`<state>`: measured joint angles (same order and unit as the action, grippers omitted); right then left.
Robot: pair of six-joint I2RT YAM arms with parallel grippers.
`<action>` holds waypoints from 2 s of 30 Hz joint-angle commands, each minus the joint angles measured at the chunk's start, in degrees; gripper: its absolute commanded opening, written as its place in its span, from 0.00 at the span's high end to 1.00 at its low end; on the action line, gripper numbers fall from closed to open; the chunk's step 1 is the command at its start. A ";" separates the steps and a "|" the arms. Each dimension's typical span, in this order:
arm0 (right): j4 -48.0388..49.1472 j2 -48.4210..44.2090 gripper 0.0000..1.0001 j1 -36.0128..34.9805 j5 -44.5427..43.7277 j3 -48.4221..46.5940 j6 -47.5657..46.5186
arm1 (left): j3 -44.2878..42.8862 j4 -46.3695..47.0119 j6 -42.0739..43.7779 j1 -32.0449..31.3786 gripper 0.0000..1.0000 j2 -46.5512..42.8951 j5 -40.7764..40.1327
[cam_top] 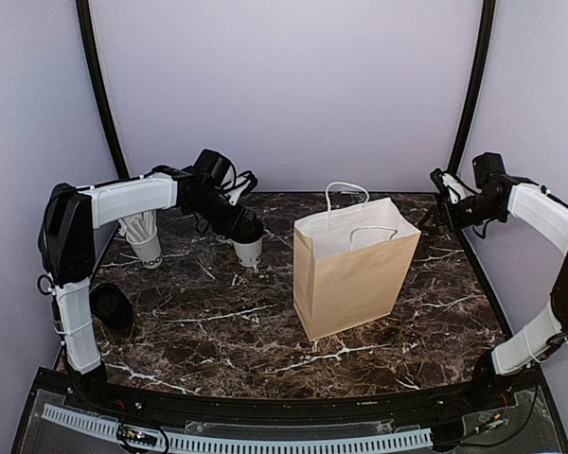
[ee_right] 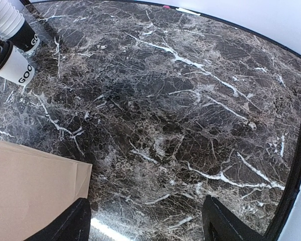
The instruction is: Pack the takeout coffee
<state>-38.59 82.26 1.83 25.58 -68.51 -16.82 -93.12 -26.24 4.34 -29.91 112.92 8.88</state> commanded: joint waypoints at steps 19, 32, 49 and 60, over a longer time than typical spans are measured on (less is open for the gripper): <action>0.52 -0.78 0.23 -0.16 3.71 -1.79 0.77 | -1.17 -9.64 -0.31 -4.01 0.29 -9.91 2.81; 1.02 -2.58 0.24 -0.22 4.21 -0.13 0.81 | 5.60 -6.20 -12.06 -3.42 0.29 -15.33 -1.16; 1.69 -3.24 0.25 -0.16 4.78 1.78 0.33 | 6.53 0.87 -34.80 -2.66 0.28 -7.15 4.15; 1.81 -2.99 0.26 -0.16 5.05 2.05 0.22 | 6.80 1.97 -35.36 -2.44 0.48 -4.64 7.32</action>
<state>-38.54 80.47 1.83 29.82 -67.00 -16.43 -85.43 -24.34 -30.70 -32.71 108.66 14.59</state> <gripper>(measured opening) 0.742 0.575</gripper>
